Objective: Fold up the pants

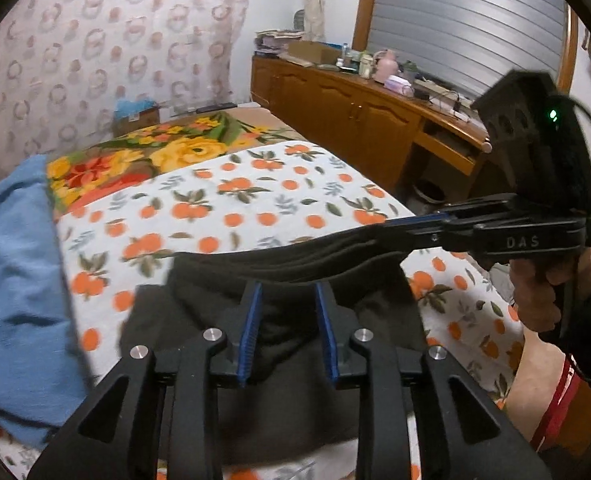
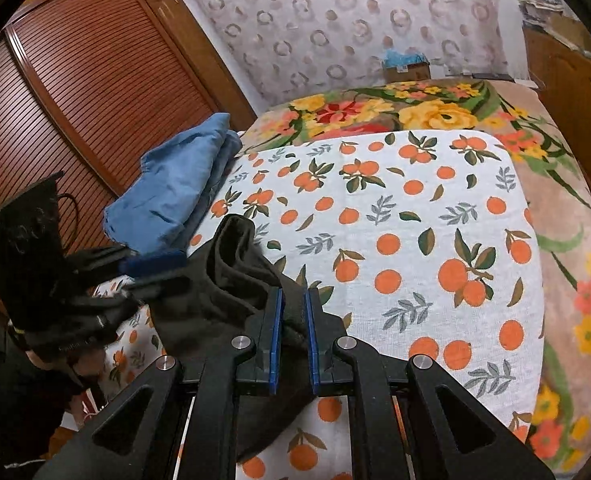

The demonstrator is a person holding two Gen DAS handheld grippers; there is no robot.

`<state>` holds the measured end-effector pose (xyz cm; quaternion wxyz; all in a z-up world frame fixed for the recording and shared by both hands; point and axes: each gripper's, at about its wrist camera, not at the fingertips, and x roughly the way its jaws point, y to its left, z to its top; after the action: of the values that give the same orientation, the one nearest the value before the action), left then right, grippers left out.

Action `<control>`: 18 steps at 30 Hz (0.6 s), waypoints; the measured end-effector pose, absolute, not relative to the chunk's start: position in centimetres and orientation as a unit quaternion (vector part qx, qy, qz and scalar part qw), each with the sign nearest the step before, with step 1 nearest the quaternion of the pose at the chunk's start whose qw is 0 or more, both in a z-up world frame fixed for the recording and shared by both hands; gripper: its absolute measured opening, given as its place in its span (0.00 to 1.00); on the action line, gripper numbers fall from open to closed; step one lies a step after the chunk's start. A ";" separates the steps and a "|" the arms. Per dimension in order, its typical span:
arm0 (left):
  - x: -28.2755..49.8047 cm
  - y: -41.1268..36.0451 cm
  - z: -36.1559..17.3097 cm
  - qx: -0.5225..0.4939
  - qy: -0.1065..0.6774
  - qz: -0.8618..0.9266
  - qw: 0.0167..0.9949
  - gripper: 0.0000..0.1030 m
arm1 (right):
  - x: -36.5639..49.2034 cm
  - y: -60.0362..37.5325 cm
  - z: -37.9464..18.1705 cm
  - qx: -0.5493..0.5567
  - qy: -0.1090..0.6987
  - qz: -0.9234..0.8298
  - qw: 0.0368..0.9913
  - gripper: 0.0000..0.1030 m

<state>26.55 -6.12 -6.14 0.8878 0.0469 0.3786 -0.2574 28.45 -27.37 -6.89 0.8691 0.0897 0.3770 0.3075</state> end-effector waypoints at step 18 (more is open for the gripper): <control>26.4 -7.2 -6.6 0.003 0.377 -0.235 0.896 0.52 | 26.1 -27.8 -6.0 0.084 0.363 0.314 0.873 0.10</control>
<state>26.36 -7.21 -6.59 0.8959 0.0026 0.3768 -0.2354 26.08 -27.76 -5.96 0.8734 0.0836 0.3626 0.3141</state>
